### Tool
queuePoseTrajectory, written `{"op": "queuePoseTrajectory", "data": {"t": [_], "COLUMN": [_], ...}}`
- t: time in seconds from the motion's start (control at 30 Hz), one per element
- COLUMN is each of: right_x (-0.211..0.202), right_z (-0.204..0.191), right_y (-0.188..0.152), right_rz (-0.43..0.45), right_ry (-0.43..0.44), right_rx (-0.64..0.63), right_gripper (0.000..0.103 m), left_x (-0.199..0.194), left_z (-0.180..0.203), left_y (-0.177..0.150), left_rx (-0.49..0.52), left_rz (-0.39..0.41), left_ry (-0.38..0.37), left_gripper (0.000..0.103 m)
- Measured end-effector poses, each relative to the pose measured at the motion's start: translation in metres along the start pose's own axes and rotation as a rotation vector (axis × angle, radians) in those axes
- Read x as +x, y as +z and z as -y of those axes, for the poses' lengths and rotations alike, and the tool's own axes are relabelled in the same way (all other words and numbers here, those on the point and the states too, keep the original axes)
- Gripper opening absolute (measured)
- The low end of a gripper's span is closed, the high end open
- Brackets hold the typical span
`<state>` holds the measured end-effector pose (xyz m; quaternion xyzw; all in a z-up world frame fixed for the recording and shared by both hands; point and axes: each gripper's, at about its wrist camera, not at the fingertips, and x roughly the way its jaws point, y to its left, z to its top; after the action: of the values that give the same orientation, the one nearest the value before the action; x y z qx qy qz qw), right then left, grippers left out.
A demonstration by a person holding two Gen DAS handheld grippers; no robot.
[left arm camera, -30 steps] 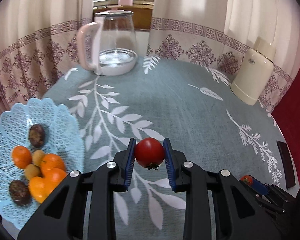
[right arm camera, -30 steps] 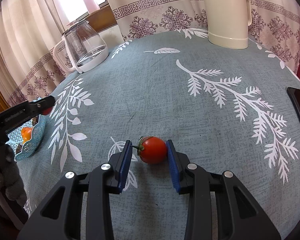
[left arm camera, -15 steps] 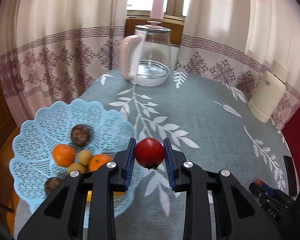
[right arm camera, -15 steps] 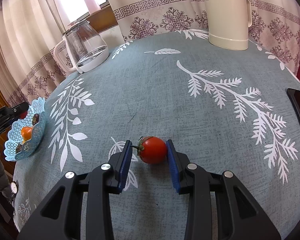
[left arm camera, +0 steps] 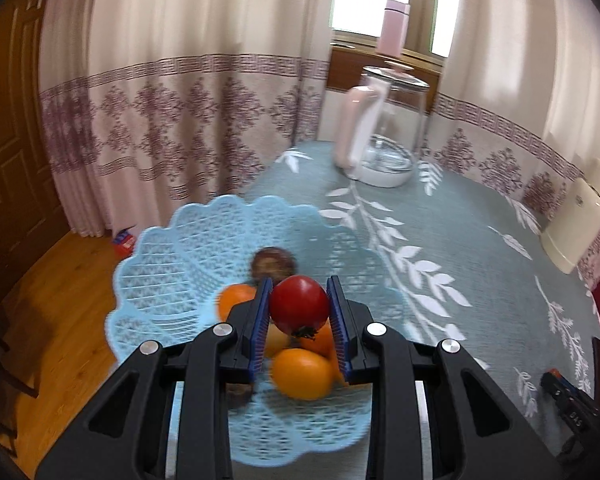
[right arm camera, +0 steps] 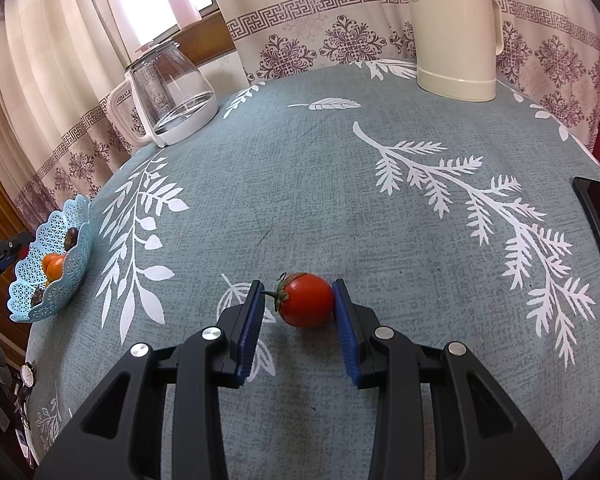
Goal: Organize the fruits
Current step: 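Carry the cherry tomato into the blue basket with the left gripper and release, then carry the cherry tomato into the blue basket with the right gripper and release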
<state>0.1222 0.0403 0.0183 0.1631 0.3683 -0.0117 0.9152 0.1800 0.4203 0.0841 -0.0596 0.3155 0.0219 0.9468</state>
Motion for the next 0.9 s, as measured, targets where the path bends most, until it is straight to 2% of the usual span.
{"op": "queuePoseTrajectory", "data": {"t": [0.27, 0.4, 0.57, 0.8, 0.9], "right_x": [0.001, 0.001, 0.001, 0.0, 0.0], "right_z": [0.0, 0.0, 0.0, 0.0, 0.001], "right_y": [0.001, 0.0, 0.0, 0.0, 0.0], "right_rz": [0.0, 0.0, 0.001, 0.003, 0.005], "right_ry": [-0.003, -0.003, -0.003, -0.001, 0.003], "right_rx": [-0.003, -0.003, -0.004, -0.003, -0.004], "right_gripper": [0.035, 0.035, 0.035, 0.035, 0.035], "left_x": [0.003, 0.003, -0.003, -0.018, -0.023], "left_z": [-0.022, -0.03, -0.039, -0.051, -0.054], "left_y": [-0.004, -0.008, -0.007, -0.007, -0.008], "left_rx": [-0.024, -0.049, -0.071, -0.121, -0.122], "left_rz": [-0.012, -0.014, 0.003, 0.047, 0.057], "left_ry": [0.052, 0.064, 0.065, 0.067, 0.074], "left_gripper": [0.03, 0.048, 0.053, 0.069, 0.07]}}
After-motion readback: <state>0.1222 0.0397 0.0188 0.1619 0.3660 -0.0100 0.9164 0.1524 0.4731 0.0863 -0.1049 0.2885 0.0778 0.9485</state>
